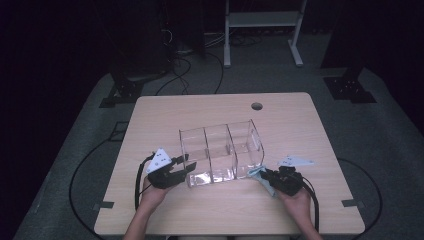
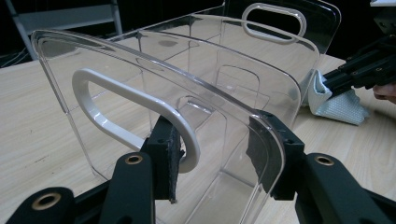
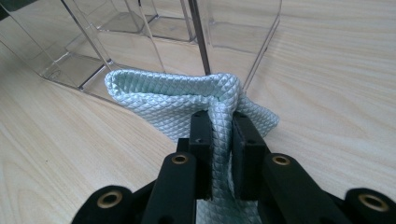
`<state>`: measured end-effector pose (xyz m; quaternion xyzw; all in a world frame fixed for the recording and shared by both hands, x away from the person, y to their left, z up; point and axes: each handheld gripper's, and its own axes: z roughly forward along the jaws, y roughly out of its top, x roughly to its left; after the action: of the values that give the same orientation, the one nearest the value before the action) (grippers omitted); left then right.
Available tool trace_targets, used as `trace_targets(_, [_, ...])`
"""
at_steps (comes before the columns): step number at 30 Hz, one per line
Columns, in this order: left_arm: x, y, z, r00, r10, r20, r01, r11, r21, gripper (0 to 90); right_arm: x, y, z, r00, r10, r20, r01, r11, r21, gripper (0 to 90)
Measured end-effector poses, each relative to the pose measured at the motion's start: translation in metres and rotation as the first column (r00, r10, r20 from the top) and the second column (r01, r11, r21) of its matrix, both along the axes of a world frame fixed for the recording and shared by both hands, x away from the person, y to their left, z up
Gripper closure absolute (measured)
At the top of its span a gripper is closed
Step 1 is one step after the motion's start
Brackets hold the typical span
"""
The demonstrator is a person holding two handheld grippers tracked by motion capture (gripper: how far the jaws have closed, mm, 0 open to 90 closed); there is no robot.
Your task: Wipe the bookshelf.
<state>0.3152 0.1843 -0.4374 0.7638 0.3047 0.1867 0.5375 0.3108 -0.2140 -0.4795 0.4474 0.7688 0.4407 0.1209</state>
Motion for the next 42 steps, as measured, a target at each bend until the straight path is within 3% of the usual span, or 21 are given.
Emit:
trace_targets(4, [0.000, -0.001, 0.000, 1.0000, 0.003, -0.003, -0.003, 1.0000, -0.007, 53.7, 0.002, 0.003, -0.005, 0.9996, -0.002, -0.027, 0.001, 0.9993, -0.036, 80.0])
trace_targets(8, [-0.001, -0.002, 0.000, 1.0000, 0.008, 0.002, -0.008, 1.0000, -0.003, 53.6, 0.005, 0.002, -0.005, 0.9995, -0.006, -0.032, 0.005, 0.9993, -0.036, 80.0])
trace_targets(11, [-0.001, -0.003, 0.000, 1.0000, 0.005, 0.002, -0.005, 1.0000, 0.001, 53.5, 0.003, 0.000, 0.004, 0.9999, -0.015, -0.005, 0.015, 0.9996, -0.022, 80.0])
trace_targets(15, [-0.001, -0.004, 0.000, 1.0000, 0.005, 0.001, -0.005, 1.0000, 0.003, 53.2, 0.001, -0.002, 0.028, 0.9978, -0.012, 0.065, 0.012, 0.9999, -0.008, 80.0])
trace_targets(23, [-0.002, -0.007, -0.001, 1.0000, 0.009, 0.000, -0.009, 1.0000, -0.001, 53.0, -0.001, -0.008, 0.062, 0.9896, -0.013, 0.143, 0.007, 0.9991, 0.041, 80.0])
trace_targets(26, [-0.003, -0.009, -0.001, 0.9999, 0.010, 0.001, -0.010, 0.9999, 0.002, 52.8, 0.001, -0.009, 0.066, 0.9877, -0.019, 0.155, 0.011, 0.9988, 0.048, 80.0])
trace_targets(31, [-0.003, -0.010, 0.000, 0.9999, 0.014, -0.001, -0.014, 0.9999, 0.003, 52.7, 0.002, -0.010, 0.054, 0.9900, -0.030, 0.138, 0.022, 0.9977, 0.065, 80.0])
trace_targets(36, [-0.005, -0.011, 0.000, 0.9998, 0.018, -0.001, -0.018, 0.9998, 0.005, 52.5, 0.008, -0.008, 0.025, 0.9971, -0.036, 0.068, 0.033, 0.9980, 0.055, 80.0])
trace_targets(42, [-0.005, -0.013, 0.000, 0.9997, 0.025, -0.007, -0.025, 0.9997, 0.002, 52.2, 0.017, -0.004, 0.001, 0.9996, -0.030, -0.001, 0.030, 0.9994, -0.017, 79.8])
